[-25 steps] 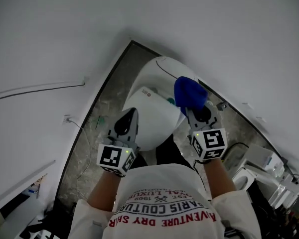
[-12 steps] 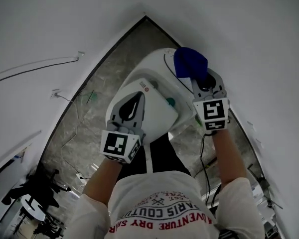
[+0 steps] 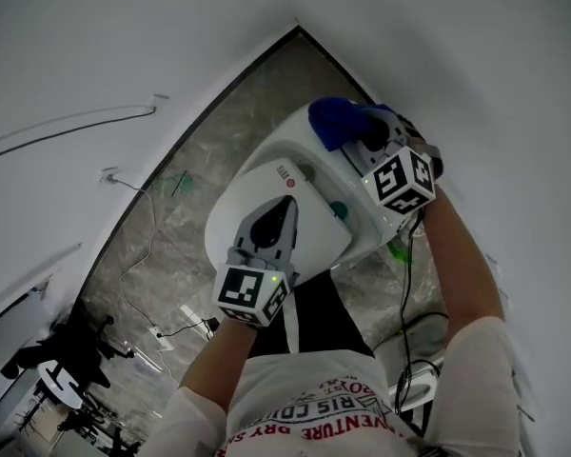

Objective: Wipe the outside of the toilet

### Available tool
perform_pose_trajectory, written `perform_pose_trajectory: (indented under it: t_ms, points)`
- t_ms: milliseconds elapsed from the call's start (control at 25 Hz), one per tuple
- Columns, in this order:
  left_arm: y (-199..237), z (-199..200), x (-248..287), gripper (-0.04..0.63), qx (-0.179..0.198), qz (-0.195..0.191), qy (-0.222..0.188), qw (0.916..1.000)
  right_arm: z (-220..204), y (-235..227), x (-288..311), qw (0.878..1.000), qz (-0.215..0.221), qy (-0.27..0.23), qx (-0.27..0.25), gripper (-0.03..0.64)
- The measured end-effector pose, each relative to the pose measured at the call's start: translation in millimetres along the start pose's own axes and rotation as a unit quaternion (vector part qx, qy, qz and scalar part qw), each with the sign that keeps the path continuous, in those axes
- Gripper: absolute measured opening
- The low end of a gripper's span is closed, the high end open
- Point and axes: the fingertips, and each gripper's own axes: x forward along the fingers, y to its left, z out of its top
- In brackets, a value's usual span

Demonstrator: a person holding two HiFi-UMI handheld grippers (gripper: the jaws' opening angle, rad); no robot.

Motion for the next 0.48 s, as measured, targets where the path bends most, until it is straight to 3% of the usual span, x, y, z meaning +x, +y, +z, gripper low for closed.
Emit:
perform_pose_trajectory:
  t_ms: [240,480]
  points:
    - [12.4,-11.4,3.0,0.006,-0.003,0.006,0.012,0.9999,-4.8,28.5,6.1,0.994,0.089,-0.001,-0.069,0.077]
    - [1.9,-18.8,10.3,0.006,0.015,-0.011,0.024,0.9995,-14.1,40.2,-9.1,0.994,0.087,0.001,-0.068,0.077]
